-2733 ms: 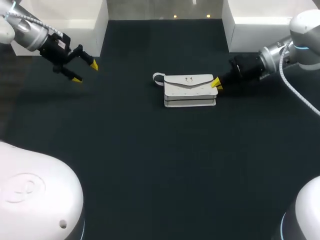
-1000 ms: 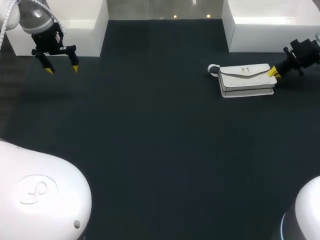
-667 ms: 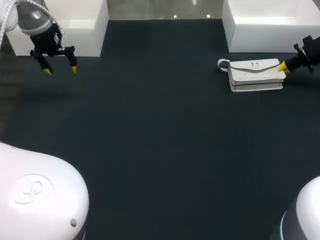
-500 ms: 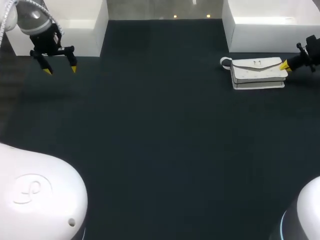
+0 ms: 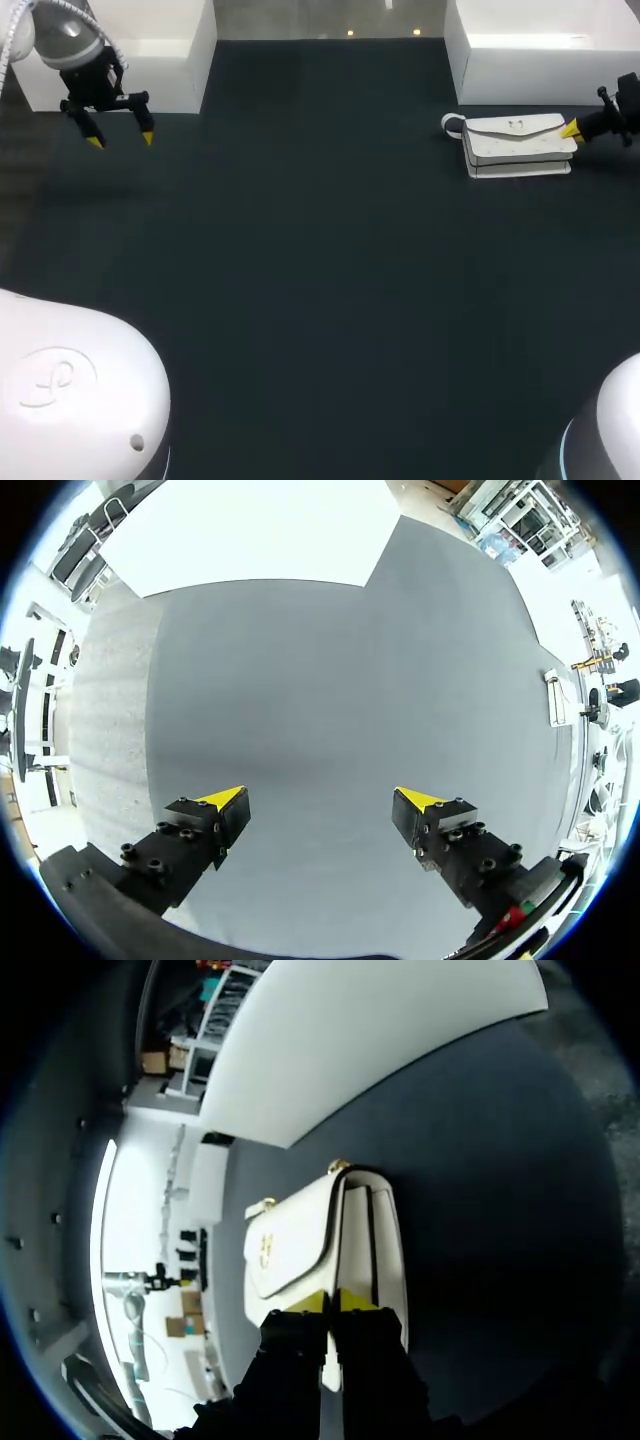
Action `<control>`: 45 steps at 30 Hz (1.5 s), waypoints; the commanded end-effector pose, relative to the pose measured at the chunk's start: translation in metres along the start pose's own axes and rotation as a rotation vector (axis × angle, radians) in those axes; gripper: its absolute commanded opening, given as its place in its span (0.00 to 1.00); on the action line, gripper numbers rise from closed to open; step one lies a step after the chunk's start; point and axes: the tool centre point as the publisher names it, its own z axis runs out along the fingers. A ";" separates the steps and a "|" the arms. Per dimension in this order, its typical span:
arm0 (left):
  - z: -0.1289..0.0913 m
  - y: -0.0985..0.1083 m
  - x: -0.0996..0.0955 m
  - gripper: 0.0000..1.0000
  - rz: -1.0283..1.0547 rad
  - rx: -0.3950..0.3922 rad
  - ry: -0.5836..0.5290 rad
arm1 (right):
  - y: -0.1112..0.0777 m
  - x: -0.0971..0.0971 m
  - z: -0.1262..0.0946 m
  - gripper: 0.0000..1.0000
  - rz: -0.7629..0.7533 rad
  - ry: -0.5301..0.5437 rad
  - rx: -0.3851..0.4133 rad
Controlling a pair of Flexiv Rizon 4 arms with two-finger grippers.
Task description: Pick up the bag, open it, inspect its contents, close it, and place it on the opposite side
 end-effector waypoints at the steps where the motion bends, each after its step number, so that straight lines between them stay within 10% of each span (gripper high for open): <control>1: 0.000 0.000 0.000 1.00 -0.001 0.000 -0.002 | 0.023 -0.014 -0.016 0.00 0.012 0.047 0.401; 45: 0.000 0.000 0.000 1.00 -0.001 0.000 -0.002 | 0.108 -0.059 -0.033 0.00 -0.040 0.047 0.603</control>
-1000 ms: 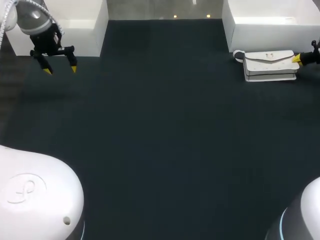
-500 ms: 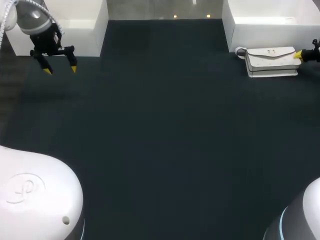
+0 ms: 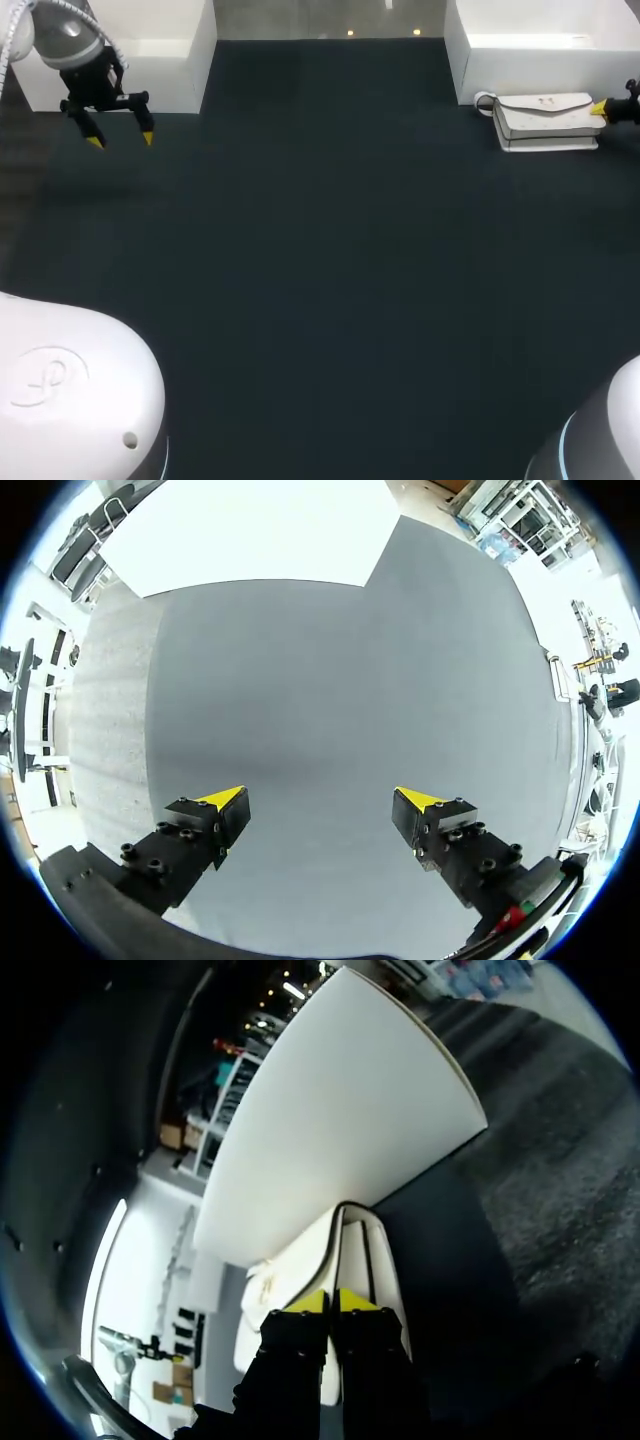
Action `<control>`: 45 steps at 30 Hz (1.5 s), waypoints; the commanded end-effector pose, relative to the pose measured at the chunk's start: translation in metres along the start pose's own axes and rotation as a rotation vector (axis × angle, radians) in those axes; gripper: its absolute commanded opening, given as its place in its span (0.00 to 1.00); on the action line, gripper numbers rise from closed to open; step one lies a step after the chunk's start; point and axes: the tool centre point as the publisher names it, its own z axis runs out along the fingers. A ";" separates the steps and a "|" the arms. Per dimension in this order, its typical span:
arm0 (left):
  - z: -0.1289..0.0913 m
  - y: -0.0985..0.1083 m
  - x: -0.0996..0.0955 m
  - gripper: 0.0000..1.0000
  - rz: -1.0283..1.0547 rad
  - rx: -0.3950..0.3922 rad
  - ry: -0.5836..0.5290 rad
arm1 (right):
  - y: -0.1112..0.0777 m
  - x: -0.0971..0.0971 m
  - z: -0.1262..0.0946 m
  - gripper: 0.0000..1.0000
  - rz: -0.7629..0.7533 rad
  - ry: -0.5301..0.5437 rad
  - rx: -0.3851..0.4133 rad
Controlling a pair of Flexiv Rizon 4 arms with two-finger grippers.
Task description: Pick up the bag, open it, inspect its contents, close it, and place it on the opposite side
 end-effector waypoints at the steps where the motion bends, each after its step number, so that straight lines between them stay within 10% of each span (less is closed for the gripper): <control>1: 0.000 0.000 0.000 1.00 -0.001 0.000 -0.001 | 0.011 -0.009 0.007 0.00 0.001 0.028 1.019; 7: 0.000 0.000 0.000 1.00 -0.001 0.000 -0.001 | 0.012 -0.011 0.007 0.24 0.002 0.019 1.028; 9: 0.000 0.000 0.000 1.00 -0.001 0.000 -0.001 | 0.012 -0.009 0.005 0.49 0.001 0.018 1.025; 10: 0.000 0.000 0.000 1.00 -0.001 0.000 -0.001 | 0.012 -0.008 0.003 1.00 0.001 0.016 1.023; 26: 0.000 0.000 0.000 1.00 -0.001 0.000 -0.001 | 0.008 0.020 -0.050 1.00 -0.037 -0.293 0.945; 45: 0.000 0.000 0.000 1.00 -0.001 0.000 -0.001 | -0.040 0.078 -0.085 1.00 -0.076 -0.579 0.840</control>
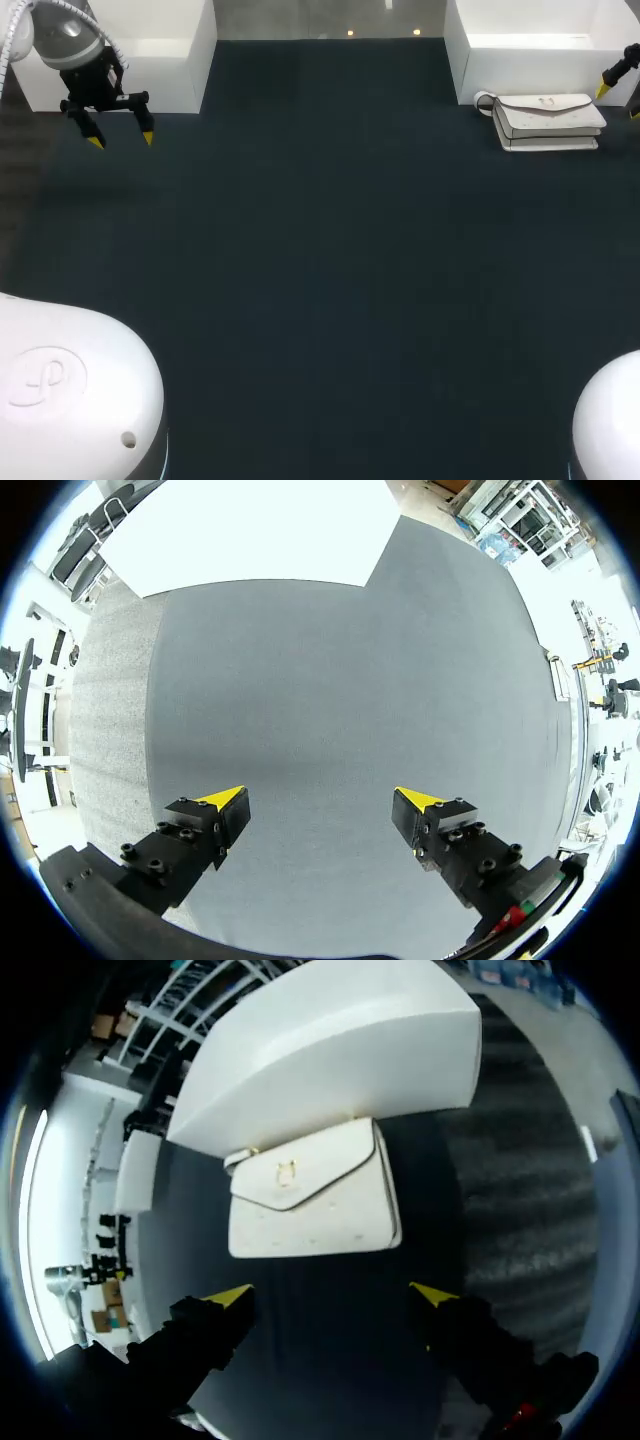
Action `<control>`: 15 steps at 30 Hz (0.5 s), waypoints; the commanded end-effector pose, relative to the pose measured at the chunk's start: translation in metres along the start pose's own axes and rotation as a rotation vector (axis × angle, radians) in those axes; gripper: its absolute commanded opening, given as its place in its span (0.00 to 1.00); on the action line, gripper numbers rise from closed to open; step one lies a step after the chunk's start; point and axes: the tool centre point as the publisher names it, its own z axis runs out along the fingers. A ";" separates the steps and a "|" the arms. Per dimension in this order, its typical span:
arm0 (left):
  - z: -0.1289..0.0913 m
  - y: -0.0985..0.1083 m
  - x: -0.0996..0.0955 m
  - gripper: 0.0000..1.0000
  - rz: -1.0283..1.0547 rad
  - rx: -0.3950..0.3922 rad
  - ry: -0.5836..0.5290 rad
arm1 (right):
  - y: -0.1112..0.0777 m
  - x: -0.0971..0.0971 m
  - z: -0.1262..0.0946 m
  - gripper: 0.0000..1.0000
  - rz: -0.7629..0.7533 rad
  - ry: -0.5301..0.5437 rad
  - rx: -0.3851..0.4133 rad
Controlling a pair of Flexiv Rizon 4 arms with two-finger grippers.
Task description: Pick up the bag, open it, inspect its contents, close it, and place it on the opposite side
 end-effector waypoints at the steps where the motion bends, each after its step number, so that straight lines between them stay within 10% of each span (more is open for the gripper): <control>1: 0.000 0.000 0.000 1.00 -0.001 0.000 -0.002 | -0.002 0.014 -0.005 1.00 0.008 -0.106 0.340; 15: 0.000 0.000 0.000 1.00 -0.001 0.000 -0.002 | -0.021 0.035 0.000 1.00 0.055 -0.143 0.302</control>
